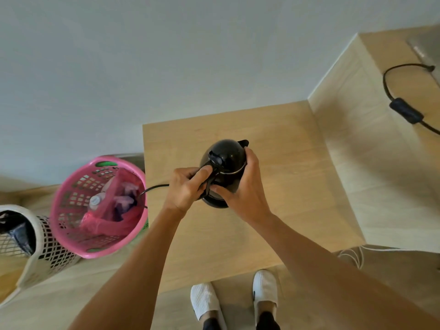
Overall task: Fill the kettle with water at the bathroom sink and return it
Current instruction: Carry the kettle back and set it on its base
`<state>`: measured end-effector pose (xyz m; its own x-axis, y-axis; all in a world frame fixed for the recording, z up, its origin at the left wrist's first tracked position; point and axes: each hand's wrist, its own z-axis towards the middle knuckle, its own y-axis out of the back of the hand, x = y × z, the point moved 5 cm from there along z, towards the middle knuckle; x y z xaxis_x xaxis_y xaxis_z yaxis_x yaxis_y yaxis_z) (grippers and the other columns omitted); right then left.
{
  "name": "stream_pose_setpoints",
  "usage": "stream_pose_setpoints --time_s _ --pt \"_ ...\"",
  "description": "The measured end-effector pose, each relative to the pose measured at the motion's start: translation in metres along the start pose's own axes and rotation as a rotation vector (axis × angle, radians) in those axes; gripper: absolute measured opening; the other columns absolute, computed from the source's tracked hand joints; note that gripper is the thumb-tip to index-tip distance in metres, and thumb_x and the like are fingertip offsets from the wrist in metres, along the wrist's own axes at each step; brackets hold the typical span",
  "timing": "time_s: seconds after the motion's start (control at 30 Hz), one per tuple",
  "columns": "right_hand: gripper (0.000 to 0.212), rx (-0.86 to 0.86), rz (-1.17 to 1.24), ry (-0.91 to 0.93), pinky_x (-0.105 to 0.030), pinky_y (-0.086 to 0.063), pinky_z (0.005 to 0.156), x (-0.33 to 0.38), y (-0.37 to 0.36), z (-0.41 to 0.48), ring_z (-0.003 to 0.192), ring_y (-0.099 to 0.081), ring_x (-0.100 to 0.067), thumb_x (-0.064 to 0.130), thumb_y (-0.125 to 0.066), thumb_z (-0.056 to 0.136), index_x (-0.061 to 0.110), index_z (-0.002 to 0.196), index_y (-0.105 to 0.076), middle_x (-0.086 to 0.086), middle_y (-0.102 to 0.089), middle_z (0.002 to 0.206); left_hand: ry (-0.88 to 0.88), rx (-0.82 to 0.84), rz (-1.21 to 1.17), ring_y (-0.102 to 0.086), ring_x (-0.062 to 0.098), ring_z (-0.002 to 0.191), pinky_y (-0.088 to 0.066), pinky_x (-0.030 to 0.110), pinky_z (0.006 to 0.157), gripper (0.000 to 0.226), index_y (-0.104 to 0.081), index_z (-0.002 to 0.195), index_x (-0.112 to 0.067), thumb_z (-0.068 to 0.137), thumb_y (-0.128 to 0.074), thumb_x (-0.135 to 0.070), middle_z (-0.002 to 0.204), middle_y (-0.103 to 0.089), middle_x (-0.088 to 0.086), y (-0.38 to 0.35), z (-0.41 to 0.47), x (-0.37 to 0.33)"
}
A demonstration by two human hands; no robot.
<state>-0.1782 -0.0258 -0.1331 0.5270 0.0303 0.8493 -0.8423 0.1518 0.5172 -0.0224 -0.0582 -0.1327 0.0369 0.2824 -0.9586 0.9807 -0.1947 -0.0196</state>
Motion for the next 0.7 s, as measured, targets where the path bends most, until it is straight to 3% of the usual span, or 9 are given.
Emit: stream_pose_setpoints --time_s 0.07,0.23,0.4,0.53,0.7 --pt "0.097 0.005 -0.005 -0.004 -0.027 -0.042 0.112 0.002 0.001 -0.003 0.127 -0.042 -0.002 0.029 -0.092 0.071 0.033 0.142 -0.027 0.038 -0.028 0.134 0.005 -0.010 0.000 -0.032 0.008 0.035 -0.027 0.019 0.040 0.044 -0.048 0.050 -0.007 0.088 -0.060 -0.025 0.041 -0.040 -0.003 -0.001 -0.002 0.001" --pt "0.106 0.027 -0.019 -0.004 -0.037 -0.044 0.113 -0.003 -0.003 -0.010 0.134 -0.045 -0.020 0.031 -0.093 0.071 0.017 0.150 -0.024 0.009 -0.032 0.142 -0.003 -0.037 -0.001 -0.030 0.009 0.036 -0.025 0.020 0.041 0.047 -0.046 0.043 -0.017 0.087 -0.061 -0.024 0.043 -0.039 -0.001 0.000 -0.008 0.007" --pt "0.112 0.041 -0.045 -0.022 -0.042 -0.044 0.113 -0.014 -0.008 -0.019 0.138 -0.044 -0.025 0.037 -0.092 0.072 0.011 0.153 -0.019 -0.005 -0.035 0.152 0.013 -0.031 0.047 -0.033 0.007 0.038 -0.028 0.025 0.045 0.046 -0.048 0.039 -0.026 0.081 -0.062 -0.038 0.040 -0.041 -0.009 -0.002 -0.015 0.018" --pt "0.115 0.030 -0.068 -0.022 -0.046 -0.043 0.114 -0.021 -0.013 -0.019 0.143 -0.042 -0.034 0.041 -0.091 0.073 0.007 0.153 -0.016 -0.019 -0.033 0.155 0.009 -0.032 0.060 -0.034 0.007 0.037 -0.029 0.021 0.042 0.045 -0.048 0.046 -0.016 0.086 -0.061 -0.031 0.041 -0.041 -0.009 0.001 -0.014 0.021" --pt "0.120 0.081 -0.070 -0.075 -0.046 -0.046 0.112 -0.011 -0.005 -0.019 0.141 -0.042 -0.033 0.040 -0.092 0.066 0.016 0.154 -0.014 -0.016 -0.029 0.156 0.021 0.080 0.183 -0.038 0.009 0.041 -0.032 0.019 0.046 0.047 -0.052 0.060 -0.004 0.095 -0.056 -0.036 0.054 -0.045 0.010 -0.001 -0.019 0.010"
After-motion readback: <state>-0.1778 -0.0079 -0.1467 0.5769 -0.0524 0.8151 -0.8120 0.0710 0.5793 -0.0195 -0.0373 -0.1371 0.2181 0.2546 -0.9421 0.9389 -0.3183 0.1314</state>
